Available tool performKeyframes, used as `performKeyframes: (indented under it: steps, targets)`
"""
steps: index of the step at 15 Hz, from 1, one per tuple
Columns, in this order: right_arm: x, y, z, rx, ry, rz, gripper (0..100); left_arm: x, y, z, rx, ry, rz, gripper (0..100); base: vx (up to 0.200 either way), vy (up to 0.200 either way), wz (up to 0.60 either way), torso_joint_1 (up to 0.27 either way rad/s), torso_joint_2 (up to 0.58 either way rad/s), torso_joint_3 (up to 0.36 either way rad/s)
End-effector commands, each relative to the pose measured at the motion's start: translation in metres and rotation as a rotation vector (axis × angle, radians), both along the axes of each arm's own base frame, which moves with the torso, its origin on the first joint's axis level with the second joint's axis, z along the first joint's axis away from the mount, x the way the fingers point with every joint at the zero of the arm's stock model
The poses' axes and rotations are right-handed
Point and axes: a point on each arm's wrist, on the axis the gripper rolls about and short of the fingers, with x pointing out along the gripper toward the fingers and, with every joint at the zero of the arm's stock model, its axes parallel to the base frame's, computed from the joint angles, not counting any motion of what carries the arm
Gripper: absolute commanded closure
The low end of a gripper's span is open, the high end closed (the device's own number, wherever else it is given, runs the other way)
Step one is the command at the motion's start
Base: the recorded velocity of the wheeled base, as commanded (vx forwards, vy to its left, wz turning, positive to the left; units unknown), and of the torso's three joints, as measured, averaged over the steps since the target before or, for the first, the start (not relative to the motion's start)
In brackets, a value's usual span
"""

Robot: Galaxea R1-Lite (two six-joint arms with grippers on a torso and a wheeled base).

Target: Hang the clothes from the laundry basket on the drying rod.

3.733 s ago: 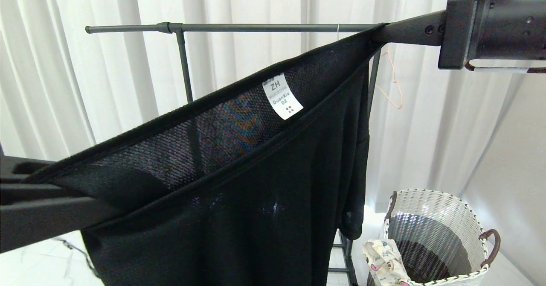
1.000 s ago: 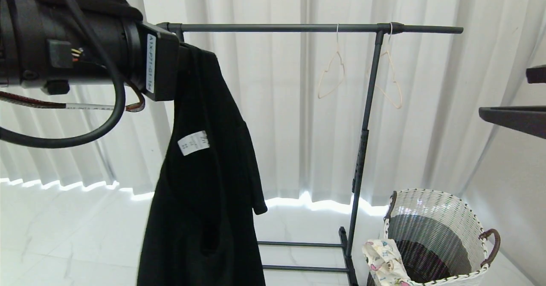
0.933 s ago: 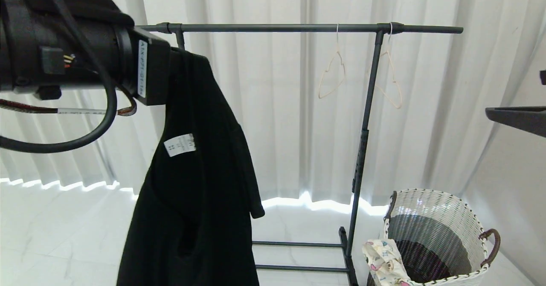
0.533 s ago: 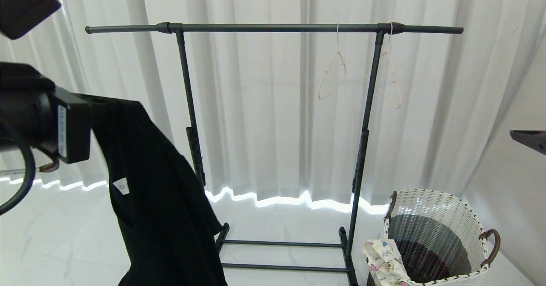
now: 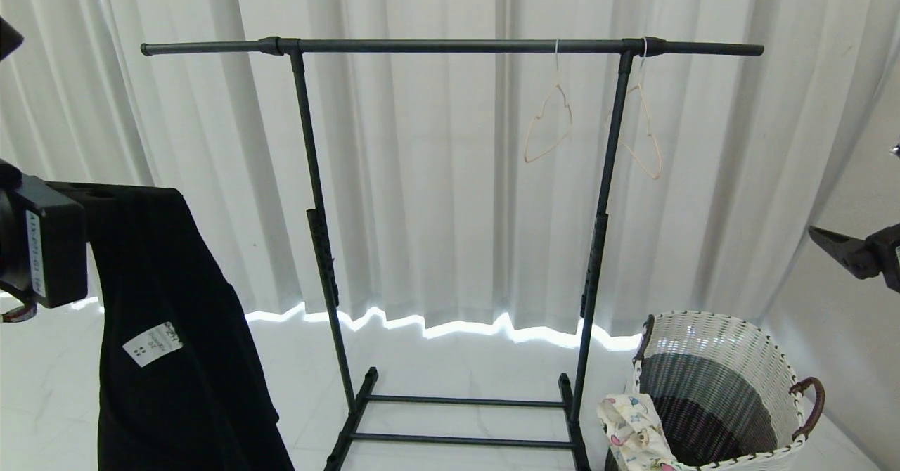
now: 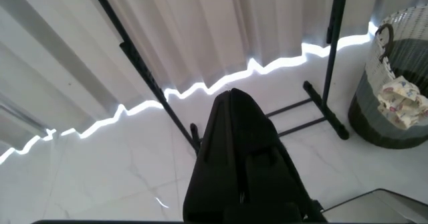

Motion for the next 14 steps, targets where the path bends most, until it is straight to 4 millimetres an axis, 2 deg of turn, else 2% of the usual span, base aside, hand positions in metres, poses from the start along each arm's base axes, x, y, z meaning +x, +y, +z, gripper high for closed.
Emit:
performKeyframes:
  steps: [1, 6, 14]
  targets:
    - [0.001, 0.0, -0.007, 0.012, 0.019, -0.005, 0, -0.001, 0.001, -0.005, 0.007, 0.016, 0.004, 100, 0.0, 0.0, 0.0, 0.0, 0.0, 0.0]
    - [0.011, 0.002, -0.013, 0.188, 0.043, -0.05, 0, -0.002, 0.002, -0.007, 0.018, 0.016, 0.023, 100, 0.0, 0.0, 0.0, 0.0, 0.0, 0.0]
    - [0.023, 0.007, -0.023, 0.412, 0.092, -0.117, 0, -0.015, 0.006, -0.013, 0.019, 0.01, 0.021, 100, 0.0, 0.0, 0.0, 0.148, -0.4, -0.248]
